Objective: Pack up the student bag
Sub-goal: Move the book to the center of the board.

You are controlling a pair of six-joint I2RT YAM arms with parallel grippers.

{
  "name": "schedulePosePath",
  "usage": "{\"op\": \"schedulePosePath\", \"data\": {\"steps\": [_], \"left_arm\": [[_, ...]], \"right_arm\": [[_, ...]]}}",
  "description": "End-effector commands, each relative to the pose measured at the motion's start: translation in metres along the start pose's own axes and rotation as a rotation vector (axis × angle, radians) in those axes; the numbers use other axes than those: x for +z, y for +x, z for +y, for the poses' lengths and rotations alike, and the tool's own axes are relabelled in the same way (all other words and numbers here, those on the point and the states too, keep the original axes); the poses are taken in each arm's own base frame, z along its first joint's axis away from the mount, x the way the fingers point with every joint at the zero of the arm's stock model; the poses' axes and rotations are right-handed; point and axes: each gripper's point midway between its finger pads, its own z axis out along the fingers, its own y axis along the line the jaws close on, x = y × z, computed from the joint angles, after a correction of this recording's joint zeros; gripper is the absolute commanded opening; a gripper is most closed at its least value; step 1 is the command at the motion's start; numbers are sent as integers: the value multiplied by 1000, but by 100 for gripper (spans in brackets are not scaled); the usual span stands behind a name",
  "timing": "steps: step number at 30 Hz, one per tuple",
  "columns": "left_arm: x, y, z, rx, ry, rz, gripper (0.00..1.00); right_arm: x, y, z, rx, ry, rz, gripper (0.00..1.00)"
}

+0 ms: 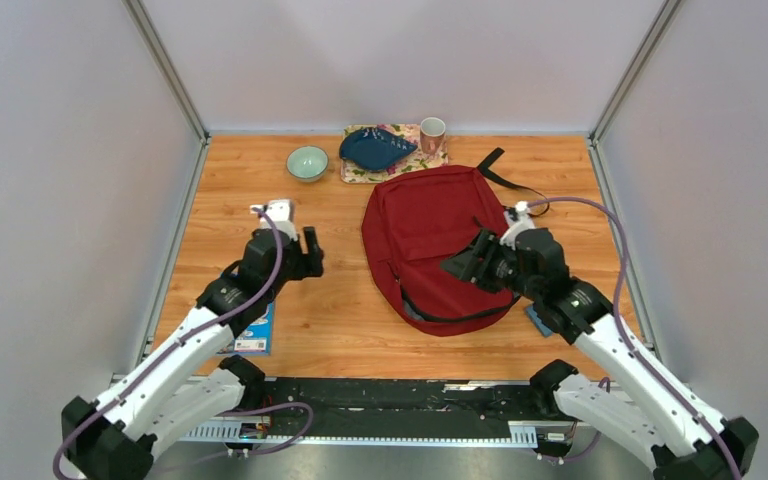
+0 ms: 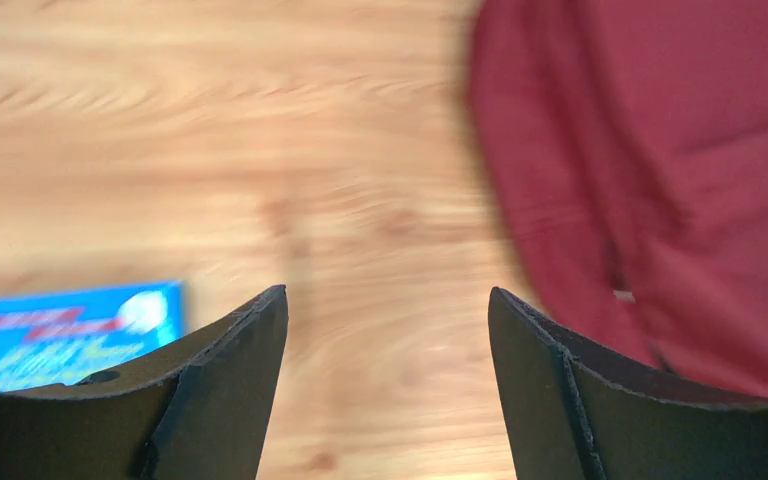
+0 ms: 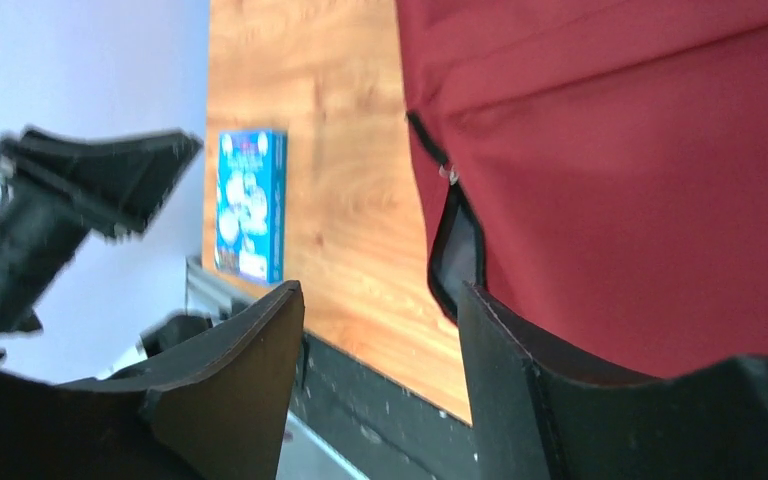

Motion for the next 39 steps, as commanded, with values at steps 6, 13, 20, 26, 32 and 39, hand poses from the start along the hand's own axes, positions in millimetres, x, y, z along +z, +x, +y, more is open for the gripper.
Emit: {"op": "schedulePosePath", "data": {"steps": [6,13,20,26,32,39], "left_arm": [[-48,37,169,-240,-600,35,81],[-65,46,236,-417,-768,66,82],[-67,75,267,-574,-798,126,84],[-51,117,263,-662,-727,207,84],[-42,142,251,-723,-665,234,84],[-24,159,208,-833,-439,254,81]], "right_arm": [[33,55,77,-253,-229,291,65],[54,100,82,-280,-241,451,67],[53,117,79,-295,-263,516,67],[54,121,83,-292,-286,535,67],[59,128,83,-281,-294,570,67],[79,139,84,-260,-273,623,67]]}}
